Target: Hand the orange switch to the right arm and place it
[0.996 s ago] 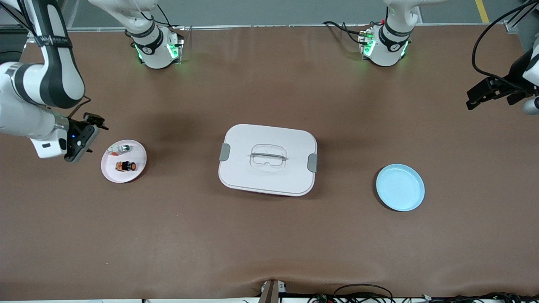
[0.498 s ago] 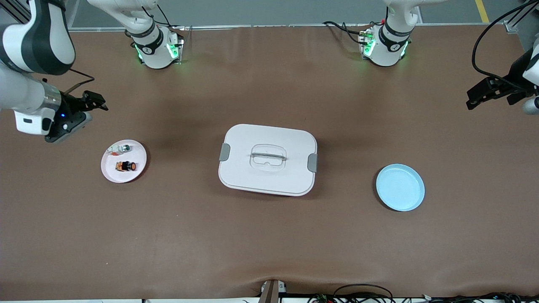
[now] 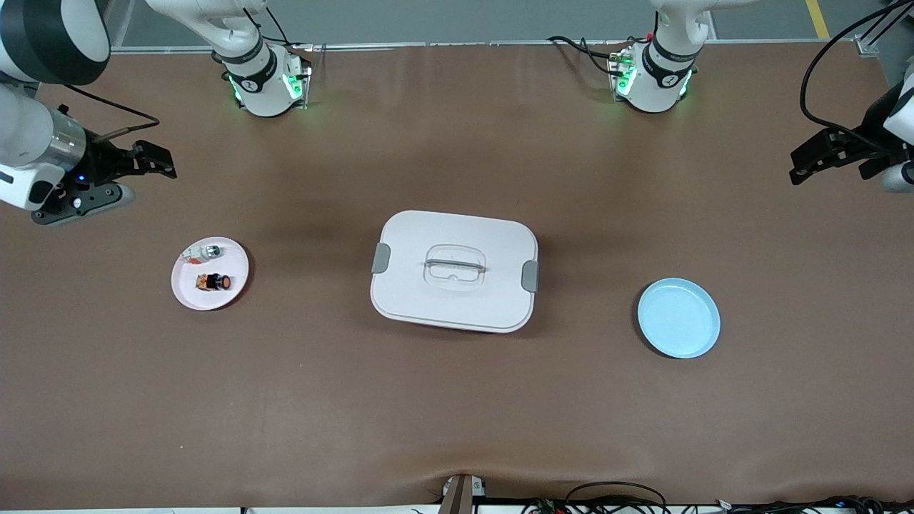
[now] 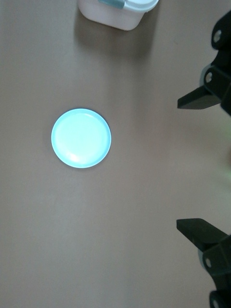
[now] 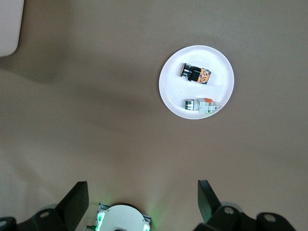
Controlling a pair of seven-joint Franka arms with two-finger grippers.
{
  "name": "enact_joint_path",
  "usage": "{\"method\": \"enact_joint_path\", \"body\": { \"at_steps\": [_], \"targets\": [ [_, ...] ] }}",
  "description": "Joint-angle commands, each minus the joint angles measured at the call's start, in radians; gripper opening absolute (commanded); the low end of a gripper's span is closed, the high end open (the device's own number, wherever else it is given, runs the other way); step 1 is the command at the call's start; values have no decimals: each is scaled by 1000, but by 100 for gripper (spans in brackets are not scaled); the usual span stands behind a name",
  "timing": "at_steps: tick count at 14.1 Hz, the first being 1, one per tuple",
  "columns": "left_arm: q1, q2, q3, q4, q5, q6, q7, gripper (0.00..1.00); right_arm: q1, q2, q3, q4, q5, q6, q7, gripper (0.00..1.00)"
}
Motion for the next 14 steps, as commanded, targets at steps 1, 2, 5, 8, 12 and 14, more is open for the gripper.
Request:
{"method": "enact_joint_path", "body": {
  "at_steps": [1,2,5,8,12,14],
  "targets": [
    [-2,-23,10,-11,-25,6,24,100,7,26,-2,67,-24,-17,53,100],
    [-4,-22,10,-9,-25,6,24,100,12,27,-2,88,-26,-23,54,100],
    [-4,-23,6,-12,-25,5,24,100,-27,32,-12,108,0,-15,66,100],
    [-4,-23,6,-9,-26,5,25,100,-50,33,-12,145,6,-23,92,100],
    [-8,-22,1,-14,-26,1,25,100,-57,35,-13,213,8,-20,213,100],
    [-8,-20,1,-12,-26,-8,25,100,-54,33,-12,216,8,-18,226,100]
  ]
}}
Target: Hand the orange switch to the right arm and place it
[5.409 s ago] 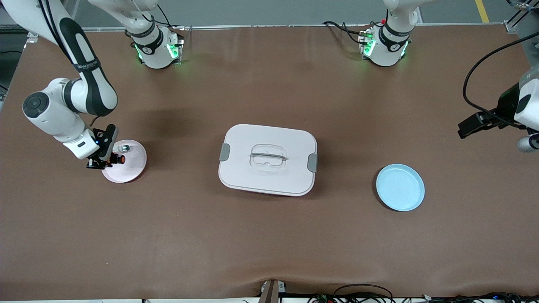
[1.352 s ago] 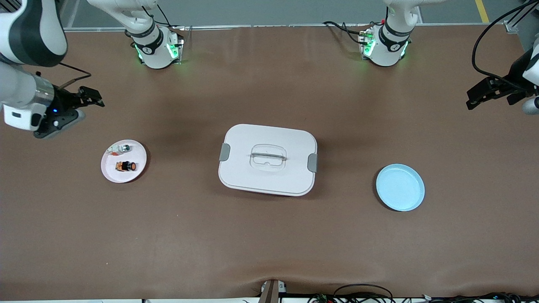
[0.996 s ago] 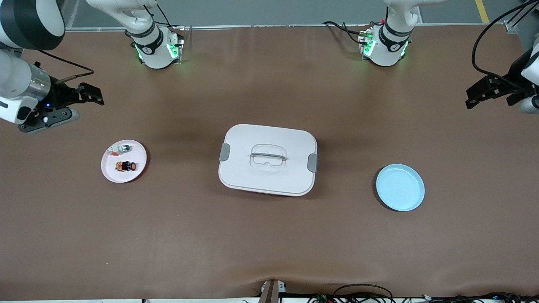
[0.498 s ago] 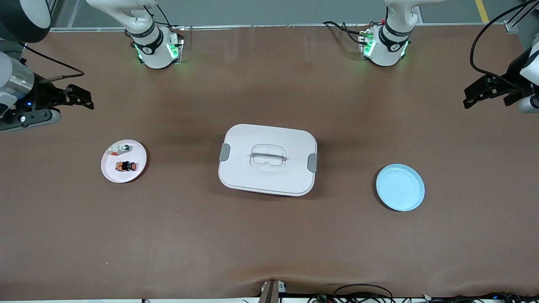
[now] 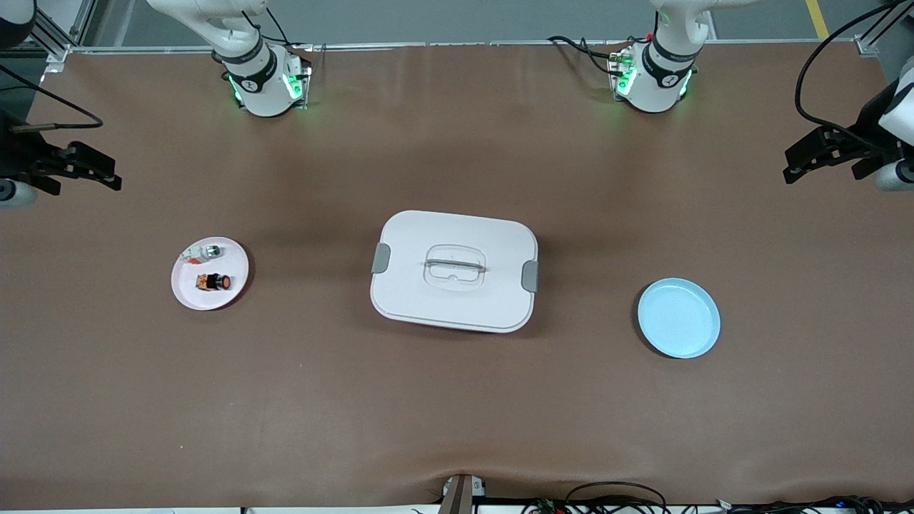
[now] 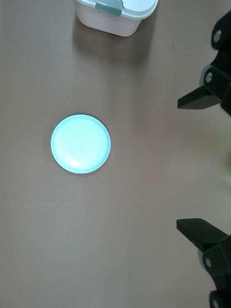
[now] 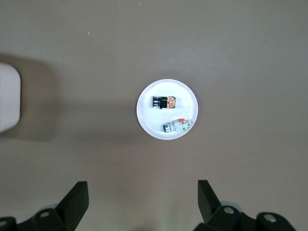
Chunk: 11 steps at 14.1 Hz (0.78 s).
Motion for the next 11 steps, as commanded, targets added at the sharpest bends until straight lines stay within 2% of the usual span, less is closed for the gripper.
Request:
{"method": "enact_joint_path", "body": {
  "at_steps": [1,8,11],
  "targets": [
    [-2,-18,4,-12,-17,-7,24,100,-2,16,9,29,13,-15,35,100],
    [-7,-16,2,-6,-17,-7,30,100,-5,19,9,30,22,-21,31,100],
    [-7,-16,2,2,-14,-9,29,100,-7,16,7,69,7,-53,40,100]
  ]
}}
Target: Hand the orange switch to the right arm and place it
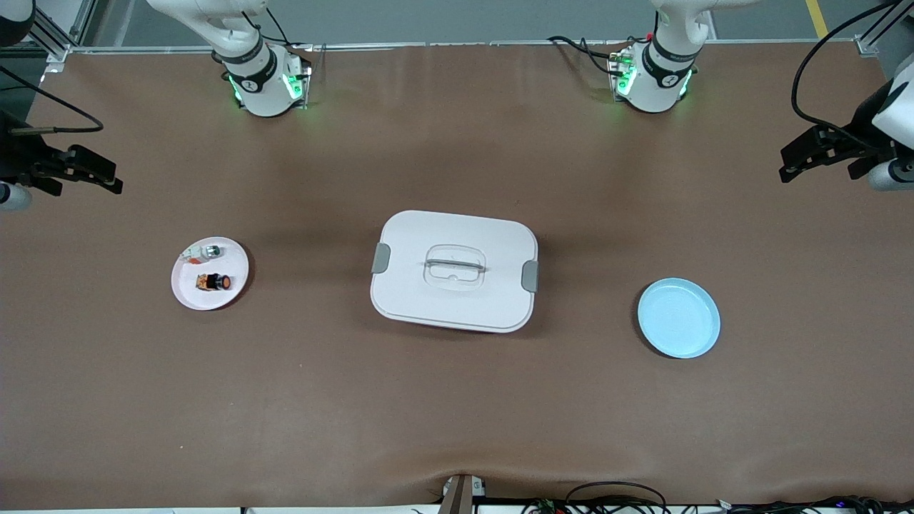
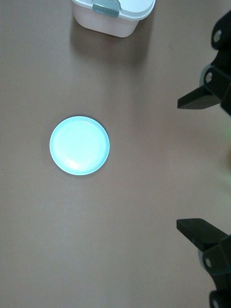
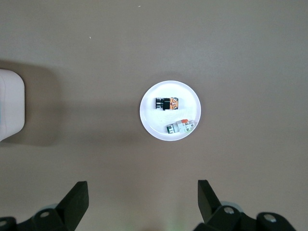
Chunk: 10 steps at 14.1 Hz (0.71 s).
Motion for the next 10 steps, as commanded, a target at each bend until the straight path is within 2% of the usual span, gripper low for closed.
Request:
{"method": "enact_joint_path", "body": {
  "at_steps": [1,10],
  "targets": [
    [-1,-16,3,3,-14,-6,25,100,-14,6,2,56,-1,-57,22,100],
    [-1,-11,5,4,-11,-6,21,100,-5,-23,-35,29,11,-53,29,100]
  ]
}}
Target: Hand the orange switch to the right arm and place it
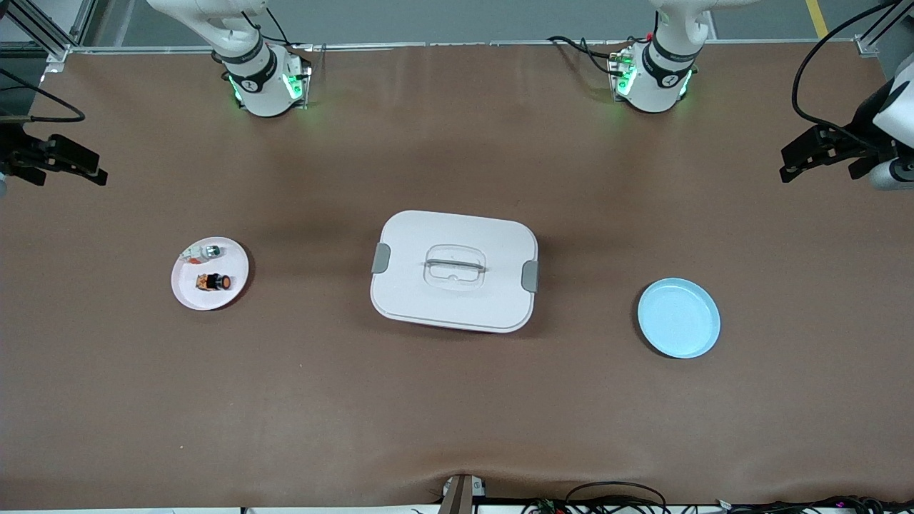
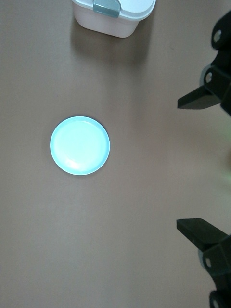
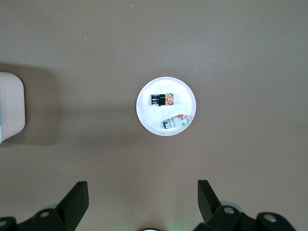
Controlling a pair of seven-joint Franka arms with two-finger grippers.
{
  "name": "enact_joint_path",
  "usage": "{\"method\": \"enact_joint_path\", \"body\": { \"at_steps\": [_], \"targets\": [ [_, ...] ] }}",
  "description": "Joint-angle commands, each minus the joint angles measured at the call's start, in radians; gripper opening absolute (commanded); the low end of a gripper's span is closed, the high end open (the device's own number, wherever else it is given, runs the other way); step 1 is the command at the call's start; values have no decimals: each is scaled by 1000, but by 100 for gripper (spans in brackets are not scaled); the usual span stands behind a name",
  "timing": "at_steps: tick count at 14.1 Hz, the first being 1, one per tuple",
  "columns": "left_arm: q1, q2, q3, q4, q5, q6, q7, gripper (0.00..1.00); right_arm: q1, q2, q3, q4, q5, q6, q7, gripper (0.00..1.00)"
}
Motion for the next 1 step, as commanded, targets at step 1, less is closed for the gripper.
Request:
{"method": "enact_joint_path", "body": {
  "at_steps": [1],
  "targets": [
    [-1,-11,3,3,-11,-6,20,100,-5,-24,-11,-5,11,-10,19,100]
  ]
}}
